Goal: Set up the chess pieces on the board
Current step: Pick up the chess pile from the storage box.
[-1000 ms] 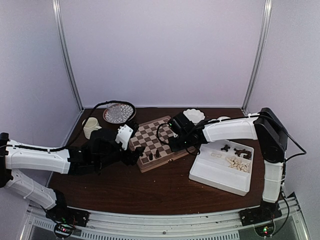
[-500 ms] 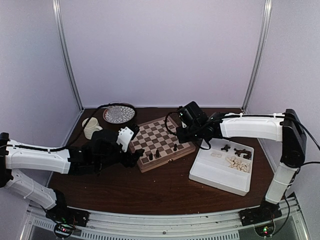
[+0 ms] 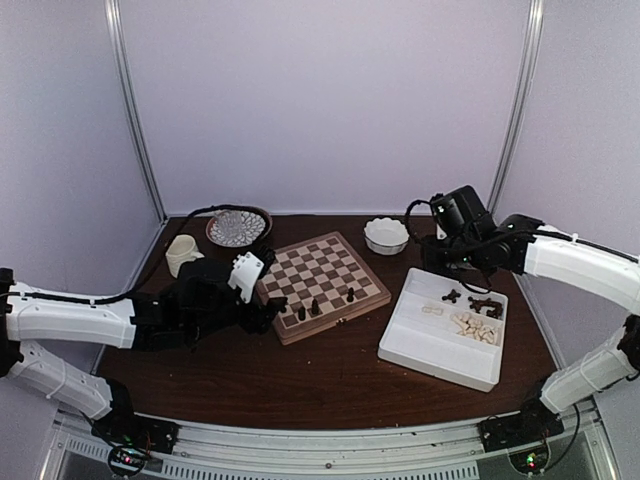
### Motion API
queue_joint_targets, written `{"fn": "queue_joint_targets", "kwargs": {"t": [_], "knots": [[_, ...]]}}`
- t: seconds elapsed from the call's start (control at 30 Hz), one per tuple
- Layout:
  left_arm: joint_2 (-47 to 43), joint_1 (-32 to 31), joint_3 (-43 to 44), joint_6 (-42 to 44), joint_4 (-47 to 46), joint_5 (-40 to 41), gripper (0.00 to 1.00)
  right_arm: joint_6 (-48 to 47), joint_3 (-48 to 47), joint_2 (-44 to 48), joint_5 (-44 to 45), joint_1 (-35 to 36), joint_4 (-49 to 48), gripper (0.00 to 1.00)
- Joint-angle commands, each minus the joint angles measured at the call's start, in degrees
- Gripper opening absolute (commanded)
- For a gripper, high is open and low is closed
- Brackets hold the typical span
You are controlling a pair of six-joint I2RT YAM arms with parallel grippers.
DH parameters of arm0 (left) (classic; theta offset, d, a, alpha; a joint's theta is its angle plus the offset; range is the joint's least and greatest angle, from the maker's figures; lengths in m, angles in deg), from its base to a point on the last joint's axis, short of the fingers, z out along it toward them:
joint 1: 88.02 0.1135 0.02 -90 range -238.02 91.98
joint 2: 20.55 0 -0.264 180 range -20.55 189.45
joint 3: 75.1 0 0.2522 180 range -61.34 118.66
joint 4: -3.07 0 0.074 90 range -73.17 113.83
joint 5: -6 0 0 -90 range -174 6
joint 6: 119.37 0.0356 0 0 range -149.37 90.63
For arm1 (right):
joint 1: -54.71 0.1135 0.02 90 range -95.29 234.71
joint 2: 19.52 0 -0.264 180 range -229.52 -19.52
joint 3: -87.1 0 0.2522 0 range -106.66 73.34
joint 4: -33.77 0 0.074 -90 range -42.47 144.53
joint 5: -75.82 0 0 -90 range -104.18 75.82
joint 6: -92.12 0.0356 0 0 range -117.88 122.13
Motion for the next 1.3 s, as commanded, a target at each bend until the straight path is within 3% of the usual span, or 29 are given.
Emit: {"fn": "queue_joint_targets", "kwargs": {"t": [0.0, 0.23, 0.33, 0.53, 0.83, 1.27], "knots": [[-1.74, 0.21, -2.99, 0.27, -3.26, 0.75, 0.80, 0.64, 4.53, 0.54, 2.64, -6.31, 1.15, 0.31], [0.17, 0.22, -3.39, 0.24, -5.12, -0.45, 0.80, 3.25, 12.45, -4.45, 5.99, -14.89, -5.14, 0.30], [-0.03, 0.20, -3.26, 0.47, -4.97, -0.64, 0.80, 6.17, 14.55, -6.37, -1.70, -19.32, -8.55, 0.28], [-1.02, 0.20, -4.14, 1.63, -5.45, 0.41, 0.80, 9.73, 16.03, -9.66, -1.19, -21.94, -9.94, 0.30], [-3.17, 0.19, -4.88, 1.46, -5.26, -1.08, 0.80, 14.25, 18.73, -6.96, 1.55, -25.49, -9.18, 0.31], [-2.62, 0.19, -4.47, 1.57, -5.07, -1.50, 0.80, 16.01, 20.81, -8.82, -4.48, -29.64, -14.04, 0.32]]}}
